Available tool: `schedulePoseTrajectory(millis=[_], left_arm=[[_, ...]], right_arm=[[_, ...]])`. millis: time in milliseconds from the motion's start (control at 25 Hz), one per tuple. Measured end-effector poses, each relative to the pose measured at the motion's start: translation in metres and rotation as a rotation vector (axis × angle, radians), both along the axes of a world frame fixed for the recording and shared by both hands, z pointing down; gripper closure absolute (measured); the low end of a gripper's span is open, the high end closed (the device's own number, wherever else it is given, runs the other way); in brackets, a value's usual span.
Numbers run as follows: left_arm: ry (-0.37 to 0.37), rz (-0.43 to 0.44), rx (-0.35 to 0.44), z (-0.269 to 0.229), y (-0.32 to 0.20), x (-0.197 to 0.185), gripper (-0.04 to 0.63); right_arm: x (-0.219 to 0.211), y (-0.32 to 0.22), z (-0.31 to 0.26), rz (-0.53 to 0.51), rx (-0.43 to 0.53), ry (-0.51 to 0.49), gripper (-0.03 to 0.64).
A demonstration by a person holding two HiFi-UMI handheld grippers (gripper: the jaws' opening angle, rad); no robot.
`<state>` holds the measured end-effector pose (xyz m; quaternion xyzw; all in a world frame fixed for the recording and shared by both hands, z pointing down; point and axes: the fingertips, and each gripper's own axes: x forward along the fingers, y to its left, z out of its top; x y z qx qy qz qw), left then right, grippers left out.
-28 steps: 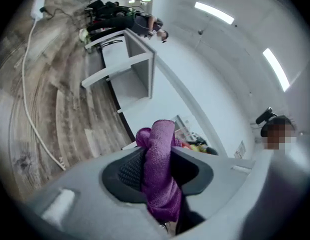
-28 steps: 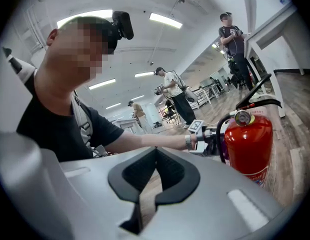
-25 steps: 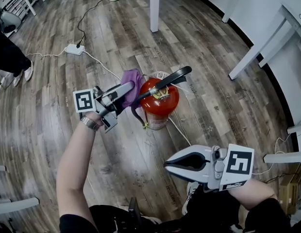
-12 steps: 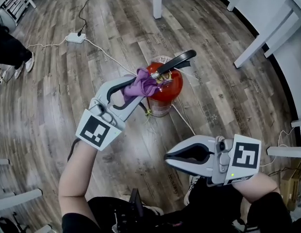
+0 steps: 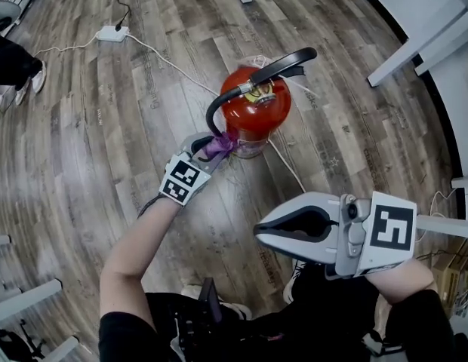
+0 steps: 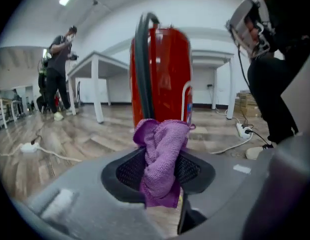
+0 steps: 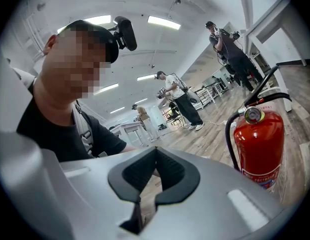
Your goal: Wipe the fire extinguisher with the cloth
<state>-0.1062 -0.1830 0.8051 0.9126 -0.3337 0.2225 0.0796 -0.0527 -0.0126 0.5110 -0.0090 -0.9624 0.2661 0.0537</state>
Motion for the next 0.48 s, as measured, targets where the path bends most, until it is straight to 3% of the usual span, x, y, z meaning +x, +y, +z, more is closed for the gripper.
schedulePoseTrajectory(millis=[200, 280, 360, 480], left_arm=[[-0.087, -0.068, -0.242, 0.100, 0.008, 0.007, 0.442], [-0.074, -0.086, -0.314, 0.118, 0.012, 0.009, 0.440], [-0.049, -0.088, -0.339, 0.121, 0.012, 0.010, 0.439], [-0.086, -0.052, -0.343, 0.115, 0.015, 0.009, 0.442]], right_arm=[[0.001, 0.000, -0.001, 0.010, -0.013, 0.009, 0.617], [0.003, -0.001, -0.001, 0.019, -0.013, 0.012, 0.617], [0.006, -0.002, -0.001, 0.024, -0.013, 0.013, 0.617], [0.007, -0.001, -0.001, 0.025, -0.008, 0.015, 0.617]])
